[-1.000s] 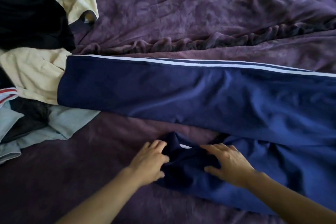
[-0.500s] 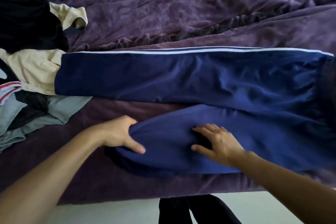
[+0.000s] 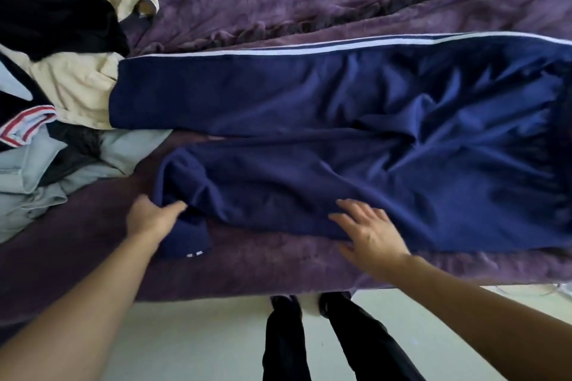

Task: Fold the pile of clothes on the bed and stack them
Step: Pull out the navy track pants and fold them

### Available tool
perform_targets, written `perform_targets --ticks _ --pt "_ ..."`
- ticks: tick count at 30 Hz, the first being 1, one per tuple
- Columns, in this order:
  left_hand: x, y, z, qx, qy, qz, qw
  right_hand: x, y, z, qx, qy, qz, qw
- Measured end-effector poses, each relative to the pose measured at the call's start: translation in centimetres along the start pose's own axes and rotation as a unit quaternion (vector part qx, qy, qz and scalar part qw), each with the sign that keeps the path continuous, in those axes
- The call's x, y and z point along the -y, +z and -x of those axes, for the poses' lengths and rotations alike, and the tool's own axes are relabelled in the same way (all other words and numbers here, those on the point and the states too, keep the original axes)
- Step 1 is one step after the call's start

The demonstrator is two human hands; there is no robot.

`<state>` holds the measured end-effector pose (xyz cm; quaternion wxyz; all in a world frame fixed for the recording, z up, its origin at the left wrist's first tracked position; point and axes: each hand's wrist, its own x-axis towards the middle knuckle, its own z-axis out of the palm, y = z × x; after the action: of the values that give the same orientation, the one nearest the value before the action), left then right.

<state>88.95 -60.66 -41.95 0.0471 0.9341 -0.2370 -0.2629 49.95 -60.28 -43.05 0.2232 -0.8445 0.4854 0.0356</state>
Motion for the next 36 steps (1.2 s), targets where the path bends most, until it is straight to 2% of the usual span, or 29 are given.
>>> perform_targets --ticks 1,3,7,9,11,13,14,16,18,22,24,26,29,32,34,36 --pt "1.1 1.1 0.6 0.015 -0.025 0.013 0.999 1.4 1.0 -0.6 0.053 -0.006 0.003 0.999" --pt "2.7 2.8 1.5 0.020 -0.011 0.008 1.000 3.4 3.1 -1.8 0.123 0.007 0.036 0.992" --pt "3.9 1.5 -0.4 0.005 0.032 0.001 0.999 4.7 4.4 -3.3 0.117 0.066 0.111 0.985" --pt "4.3 -2.2 -2.6 0.006 0.096 -0.021 0.995 4.3 3.7 -3.5 0.090 0.097 0.132 0.982" --pt "4.8 -7.2 -5.3 -0.071 0.200 -0.101 0.972 3.5 2.7 -3.5 0.086 0.144 0.140 0.976" --pt "5.8 -11.6 -8.5 -0.165 0.248 -0.132 0.945 3.1 2.2 -3.5 0.120 0.168 0.160 0.965" --pt "6.2 -13.5 -10.0 -0.186 0.232 -0.122 0.947 3.4 2.0 -3.4 0.120 0.169 0.162 0.965" --pt "6.9 -15.5 -12.4 -0.191 0.111 -0.019 0.975 4.8 2.2 -3.9 0.078 0.154 0.131 0.976" --pt "7.3 -15.0 -13.1 -0.141 0.023 0.076 0.987 7.2 2.7 -4.9 0.044 0.128 0.083 0.987" --pt "8.0 -9.3 -11.0 0.038 0.023 0.157 0.987 12.2 4.8 -7.2 0.045 0.051 0.078 0.995" --pt "8.5 -6.9 -11.0 0.042 -0.015 0.204 0.978 13.4 6.0 -8.0 0.061 0.055 0.099 0.992" --pt "8.1 -5.9 -11.7 0.026 -0.025 0.227 0.973 13.4 6.5 -8.8 0.043 0.074 0.110 0.990" --pt "6.8 -7.1 -12.2 0.001 0.037 0.291 0.956 12.7 6.1 -9.8 -0.030 0.079 0.070 0.994" --pt "7.5 -9.6 -10.9 -0.095 0.115 0.235 0.960 12.5 4.7 -9.6 -0.090 0.065 0.010 0.994" --pt "8.8 -10.1 -9.4 -0.095 0.125 0.107 0.982 12.9 4.1 -8.1 -0.084 0.018 0.017 0.996" --pt "9.5 -9.4 -7.9 -0.073 0.118 -0.030 0.990 13.3 4.3 -6.0 -0.034 -0.029 0.021 0.999"
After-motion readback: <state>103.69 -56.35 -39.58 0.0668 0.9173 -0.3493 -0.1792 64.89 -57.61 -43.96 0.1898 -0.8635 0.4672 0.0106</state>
